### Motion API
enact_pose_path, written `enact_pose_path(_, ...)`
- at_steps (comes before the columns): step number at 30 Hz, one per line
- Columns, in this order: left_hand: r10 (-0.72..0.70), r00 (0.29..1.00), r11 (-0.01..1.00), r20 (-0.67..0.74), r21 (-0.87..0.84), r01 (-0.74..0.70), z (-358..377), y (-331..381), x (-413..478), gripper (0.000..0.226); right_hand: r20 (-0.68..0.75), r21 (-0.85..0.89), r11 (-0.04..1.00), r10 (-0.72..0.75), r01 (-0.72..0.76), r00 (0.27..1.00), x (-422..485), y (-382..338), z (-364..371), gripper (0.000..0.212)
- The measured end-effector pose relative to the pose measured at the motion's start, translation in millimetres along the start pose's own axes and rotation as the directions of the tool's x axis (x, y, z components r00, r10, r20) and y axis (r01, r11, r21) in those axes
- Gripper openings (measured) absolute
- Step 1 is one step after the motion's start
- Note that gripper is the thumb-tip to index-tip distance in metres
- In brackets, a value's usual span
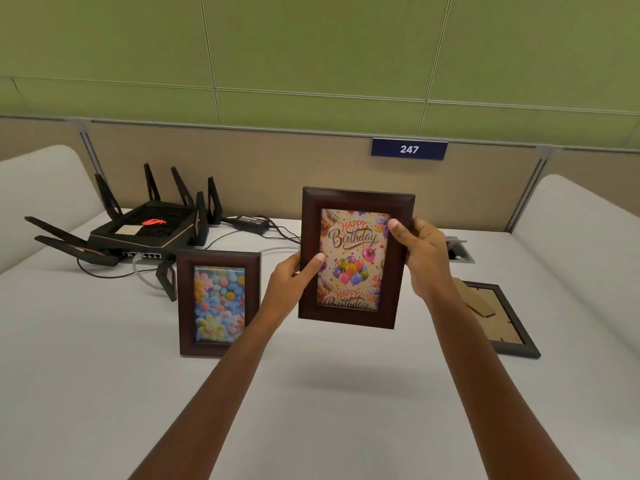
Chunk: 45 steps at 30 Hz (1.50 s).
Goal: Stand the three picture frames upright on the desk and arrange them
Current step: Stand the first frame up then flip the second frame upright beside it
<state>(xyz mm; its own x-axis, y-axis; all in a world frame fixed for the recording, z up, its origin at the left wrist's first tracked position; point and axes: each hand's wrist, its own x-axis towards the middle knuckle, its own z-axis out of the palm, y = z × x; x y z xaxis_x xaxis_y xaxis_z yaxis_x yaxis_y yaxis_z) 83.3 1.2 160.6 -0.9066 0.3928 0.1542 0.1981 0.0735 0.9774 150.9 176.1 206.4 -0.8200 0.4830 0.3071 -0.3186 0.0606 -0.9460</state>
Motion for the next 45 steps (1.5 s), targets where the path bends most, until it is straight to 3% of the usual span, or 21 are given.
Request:
enact_pose_path(4,-0.074,0.996,0.987,-0.046,-0.147,0.066,7.1,-11.9,-2.1,0.016,0.023,0.026,0.998,0.049,-0.050,0.999,-5.4,14.4,2.0,0.014)
enact_pose_path(10,-0.189,0.980,0.931,-0.065,-0.329,0.157,14.0,-33.2,-8.8,0.019,0.119,0.017,0.976,0.215,-0.218,0.969,-12.7,34.6,1.4,0.020)
enact_pose_path(15,-0.215,0.973,0.927,-0.084,-0.329,0.177,16.2,-51.6,-12.3,0.019,0.198,-0.007,0.918,0.391,-0.397,0.899,-17.4,65.9,-2.4,0.034)
enact_pose_path(21,-0.214,0.975,0.932,-0.063,-0.313,0.185,18.7,-70.9,-12.3,0.012,0.253,-0.070,0.845,0.529,-0.530,0.810,-23.4,105.2,-5.7,0.012)
enact_pose_path(30,-0.264,0.963,0.904,-0.049,-0.361,0.229,17.6,-89.7,-3.8,0.015,0.303,-0.044,0.838,0.530,-0.544,0.792,-20.5,122.1,-7.3,0.011)
enact_pose_path(45,-0.309,0.951,0.914,-0.004,-0.280,0.295,10.9,-108.5,4.8,0.039,0.230,-0.105,0.832,0.553,-0.544,0.801,-21.3,143.9,2.3,0.023)
